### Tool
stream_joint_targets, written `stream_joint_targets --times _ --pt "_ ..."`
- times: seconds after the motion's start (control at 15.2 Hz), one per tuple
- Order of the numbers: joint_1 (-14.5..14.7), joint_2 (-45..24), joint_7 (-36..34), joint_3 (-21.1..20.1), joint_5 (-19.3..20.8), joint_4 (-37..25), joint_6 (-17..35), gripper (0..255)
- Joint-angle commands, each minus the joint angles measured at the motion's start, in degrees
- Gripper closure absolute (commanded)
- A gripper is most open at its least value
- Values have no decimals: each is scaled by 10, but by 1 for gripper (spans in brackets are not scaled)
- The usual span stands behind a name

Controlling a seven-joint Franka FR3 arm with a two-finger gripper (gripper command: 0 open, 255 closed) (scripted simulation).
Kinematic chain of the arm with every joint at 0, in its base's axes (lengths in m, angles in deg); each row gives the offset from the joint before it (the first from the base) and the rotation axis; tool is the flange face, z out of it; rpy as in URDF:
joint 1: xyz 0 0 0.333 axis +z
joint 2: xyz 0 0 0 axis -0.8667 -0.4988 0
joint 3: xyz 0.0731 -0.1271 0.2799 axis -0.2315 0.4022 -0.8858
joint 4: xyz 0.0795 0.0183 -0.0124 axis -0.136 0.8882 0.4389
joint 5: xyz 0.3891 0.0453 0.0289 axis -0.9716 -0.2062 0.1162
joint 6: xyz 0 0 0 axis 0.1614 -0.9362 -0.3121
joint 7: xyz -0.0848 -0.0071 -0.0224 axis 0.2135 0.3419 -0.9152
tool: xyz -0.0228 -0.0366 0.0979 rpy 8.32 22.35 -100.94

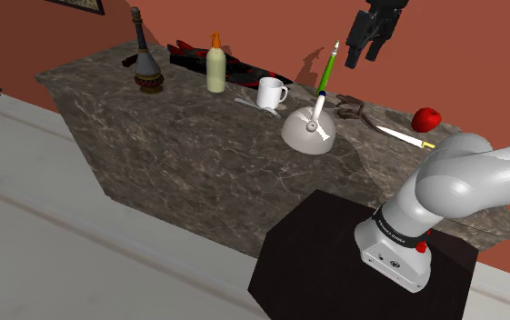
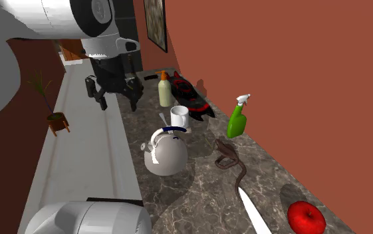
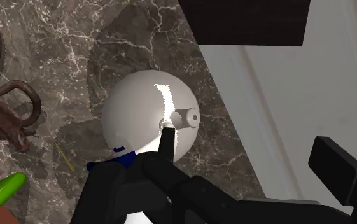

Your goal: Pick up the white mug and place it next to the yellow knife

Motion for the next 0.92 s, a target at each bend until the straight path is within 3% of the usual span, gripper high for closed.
stream_joint_targets --times 0.0,0.86 --pt "0 0 0 0 0 0 0 0" --pt "-13 -224 48 41 20 -22 209 0"
